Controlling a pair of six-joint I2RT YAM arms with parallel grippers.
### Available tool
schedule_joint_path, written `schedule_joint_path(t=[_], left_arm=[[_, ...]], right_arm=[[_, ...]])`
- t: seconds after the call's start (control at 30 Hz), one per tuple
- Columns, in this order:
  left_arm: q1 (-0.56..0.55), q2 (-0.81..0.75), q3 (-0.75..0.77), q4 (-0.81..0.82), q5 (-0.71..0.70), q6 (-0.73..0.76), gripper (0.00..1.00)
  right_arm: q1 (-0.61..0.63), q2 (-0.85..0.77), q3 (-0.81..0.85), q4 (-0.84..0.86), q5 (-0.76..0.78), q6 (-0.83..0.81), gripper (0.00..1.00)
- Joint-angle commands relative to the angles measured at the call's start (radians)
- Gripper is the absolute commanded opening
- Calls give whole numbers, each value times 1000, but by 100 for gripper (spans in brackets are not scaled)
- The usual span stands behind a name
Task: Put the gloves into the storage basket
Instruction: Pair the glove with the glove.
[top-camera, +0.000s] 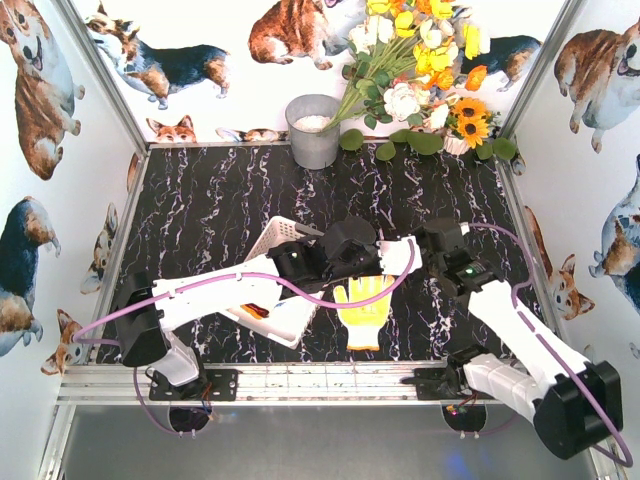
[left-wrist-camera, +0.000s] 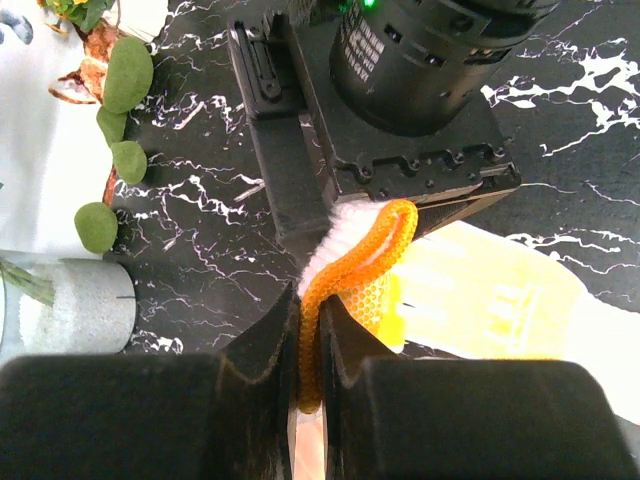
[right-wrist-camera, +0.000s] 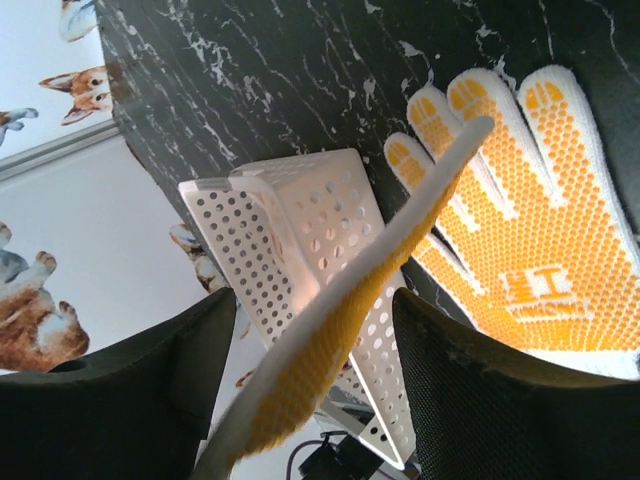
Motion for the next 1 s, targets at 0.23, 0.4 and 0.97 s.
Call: schedule_joint_path(t=[0.23, 0.4, 0.97], left_arm=[[10, 4, -10, 30, -17, 116, 0], [71, 54, 15, 40, 26, 117, 0], [139, 223, 116, 65, -48, 293, 0]], right_arm=[[-26, 100, 38, 197, 100, -175, 2], [-30, 97, 30, 302, 217, -285, 0], [-30, 122, -135, 672, 334, -517, 0]])
